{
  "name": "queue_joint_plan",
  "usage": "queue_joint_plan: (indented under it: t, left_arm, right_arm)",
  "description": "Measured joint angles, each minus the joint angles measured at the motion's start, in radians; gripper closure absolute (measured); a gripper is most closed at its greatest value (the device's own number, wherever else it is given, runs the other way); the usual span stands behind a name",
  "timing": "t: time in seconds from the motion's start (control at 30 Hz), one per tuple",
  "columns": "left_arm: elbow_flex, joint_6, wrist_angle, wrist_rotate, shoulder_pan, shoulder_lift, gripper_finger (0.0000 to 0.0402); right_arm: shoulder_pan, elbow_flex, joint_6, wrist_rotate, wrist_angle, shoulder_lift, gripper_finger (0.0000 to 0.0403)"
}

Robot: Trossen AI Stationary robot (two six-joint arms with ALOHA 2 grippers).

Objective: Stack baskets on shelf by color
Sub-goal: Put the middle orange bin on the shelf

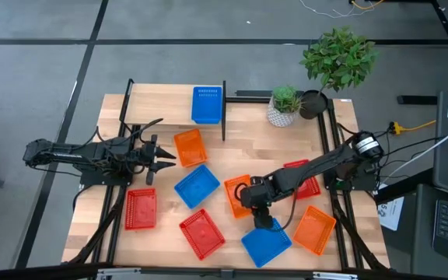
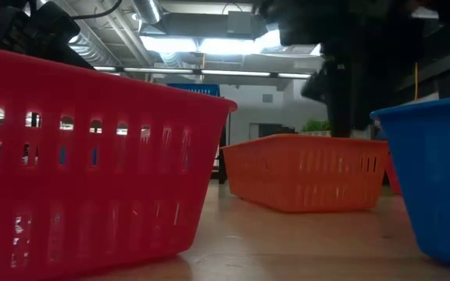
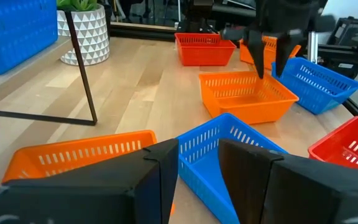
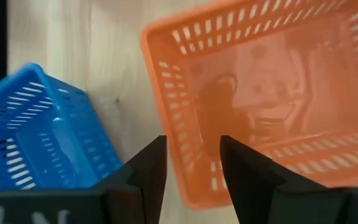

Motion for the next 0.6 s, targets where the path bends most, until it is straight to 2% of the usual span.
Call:
queue_joint_plan:
  t: [0.2,0.4,0.6]
  left_arm:
    - [0.000,0.000,0.000,0.000,0.000,0.000,0.0295]
    - [0.000,-0.001,0.000,0.000,0.000,0.000,0.0295]
    - [0.000,-0.001,0.000,0.000,0.000,0.000,0.0295]
  right_arm:
    - [0.009,-0.069,0.071,-0.028,0.056,0.000,0.0254]
    - [0.017,-0.109,0.066,0.049,0.106,0.000,0.0254]
    - [0.017,-0.146,0.070,0.064,0.139,0.000,0.0257]
